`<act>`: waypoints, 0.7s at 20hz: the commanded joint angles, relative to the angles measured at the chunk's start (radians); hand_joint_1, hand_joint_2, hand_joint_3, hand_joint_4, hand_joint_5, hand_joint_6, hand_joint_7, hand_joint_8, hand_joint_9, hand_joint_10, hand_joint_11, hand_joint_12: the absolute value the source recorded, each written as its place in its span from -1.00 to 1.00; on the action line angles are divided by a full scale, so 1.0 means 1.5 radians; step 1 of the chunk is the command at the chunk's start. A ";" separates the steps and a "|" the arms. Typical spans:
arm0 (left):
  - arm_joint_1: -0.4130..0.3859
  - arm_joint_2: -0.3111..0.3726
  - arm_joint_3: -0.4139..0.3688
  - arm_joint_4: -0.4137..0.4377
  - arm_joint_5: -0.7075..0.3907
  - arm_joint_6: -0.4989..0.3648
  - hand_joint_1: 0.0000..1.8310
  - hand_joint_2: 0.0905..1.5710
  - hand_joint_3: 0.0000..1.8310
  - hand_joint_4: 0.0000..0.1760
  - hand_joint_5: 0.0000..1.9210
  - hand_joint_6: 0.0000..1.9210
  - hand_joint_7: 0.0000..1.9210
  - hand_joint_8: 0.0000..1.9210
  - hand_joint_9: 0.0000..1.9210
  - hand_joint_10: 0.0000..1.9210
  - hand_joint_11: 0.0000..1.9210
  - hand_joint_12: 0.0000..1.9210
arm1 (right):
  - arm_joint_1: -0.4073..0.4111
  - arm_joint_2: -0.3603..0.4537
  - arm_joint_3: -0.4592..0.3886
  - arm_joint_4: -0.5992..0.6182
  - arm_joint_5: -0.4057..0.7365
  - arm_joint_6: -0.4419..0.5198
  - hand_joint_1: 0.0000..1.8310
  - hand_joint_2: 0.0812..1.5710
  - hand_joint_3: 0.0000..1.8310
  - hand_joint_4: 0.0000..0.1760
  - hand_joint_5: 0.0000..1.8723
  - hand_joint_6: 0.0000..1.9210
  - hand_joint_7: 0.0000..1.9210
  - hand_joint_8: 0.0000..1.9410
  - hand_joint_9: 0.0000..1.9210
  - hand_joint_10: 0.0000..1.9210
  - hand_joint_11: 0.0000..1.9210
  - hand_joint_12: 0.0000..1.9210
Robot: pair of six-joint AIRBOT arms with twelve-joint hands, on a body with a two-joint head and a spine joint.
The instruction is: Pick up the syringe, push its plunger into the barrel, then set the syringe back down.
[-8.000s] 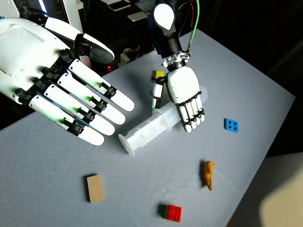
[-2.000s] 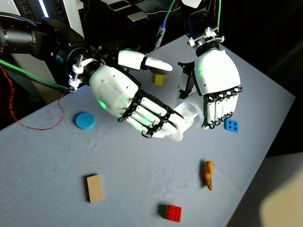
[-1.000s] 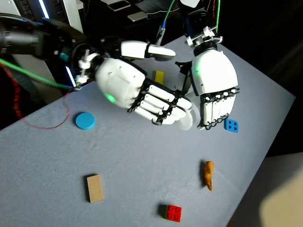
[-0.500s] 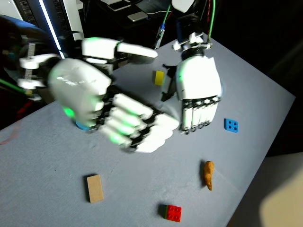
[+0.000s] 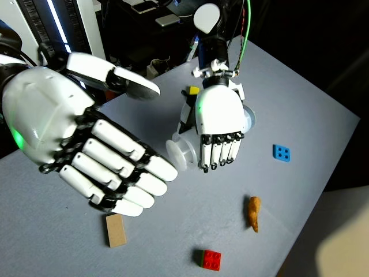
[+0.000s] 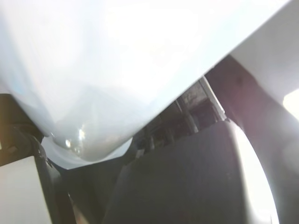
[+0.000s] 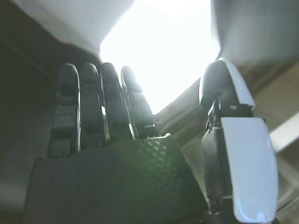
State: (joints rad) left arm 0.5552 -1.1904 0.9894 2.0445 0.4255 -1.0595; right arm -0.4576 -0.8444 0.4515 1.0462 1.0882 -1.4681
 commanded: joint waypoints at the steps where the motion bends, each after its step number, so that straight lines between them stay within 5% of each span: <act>1: -0.003 -0.008 0.005 0.032 0.046 0.003 0.61 0.36 -1.00 -1.00 0.01 -0.10 -0.03 0.10 0.01 0.12 -0.19 0.53 | 0.009 0.016 -0.006 -0.045 0.012 -0.021 -0.70 0.43 -1.00 -1.00 -0.79 -1.00 -0.79 -1.00 -0.81 -1.00 -1.00 -0.51; 2: 0.001 -0.014 0.008 0.032 0.046 0.003 0.63 0.36 -1.00 -1.00 0.03 -0.12 -0.06 0.09 0.00 0.11 -0.17 0.58 | 0.012 0.028 -0.009 -0.045 -0.010 -0.032 -0.69 0.42 -1.00 -1.00 -0.78 -1.00 -0.78 -1.00 -0.80 -1.00 -1.00 -0.47; 4: 0.008 -0.023 0.009 0.033 0.050 0.003 0.51 0.38 -1.00 -1.00 0.03 -0.09 -0.06 0.15 -0.05 0.28 -0.17 0.28 | 0.024 0.045 -0.013 -0.045 -0.046 -0.082 -0.70 0.43 -1.00 -1.00 -0.79 -1.00 -0.79 -0.99 -0.82 -1.00 -1.00 -0.53; 8: 0.020 -0.034 0.006 0.033 0.062 0.003 0.51 0.37 -1.00 -1.00 0.03 -0.11 -0.02 0.11 -0.03 0.26 -0.15 0.25 | 0.040 0.060 -0.038 -0.045 -0.056 -0.197 -0.67 0.43 -1.00 -1.00 -0.78 -1.00 -0.79 -1.00 -0.81 -1.00 -1.00 -0.48; 10: 0.025 -0.037 0.007 0.033 0.067 0.003 0.51 0.37 -1.00 -1.00 0.02 -0.06 -0.01 0.09 -0.05 0.28 -0.23 0.30 | 0.046 0.061 -0.052 -0.045 -0.070 -0.286 -0.70 0.45 -1.00 -1.00 -0.82 -1.00 -0.82 -1.00 -0.85 -1.00 -1.00 -0.61; 14: 0.031 -0.051 0.016 0.033 0.069 0.003 0.51 0.37 -1.00 -1.00 0.03 -0.10 0.00 0.08 -0.03 0.26 -0.16 0.26 | 0.046 0.068 -0.064 -0.045 -0.066 -0.322 -0.72 0.45 -1.00 -1.00 -0.81 -1.00 -0.81 -1.00 -0.83 -1.00 -1.00 -0.59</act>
State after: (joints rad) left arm 0.6102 -1.2652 1.0119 2.0426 0.4675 -1.0569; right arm -0.4015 -0.7490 0.3603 1.0527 0.9138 -1.9564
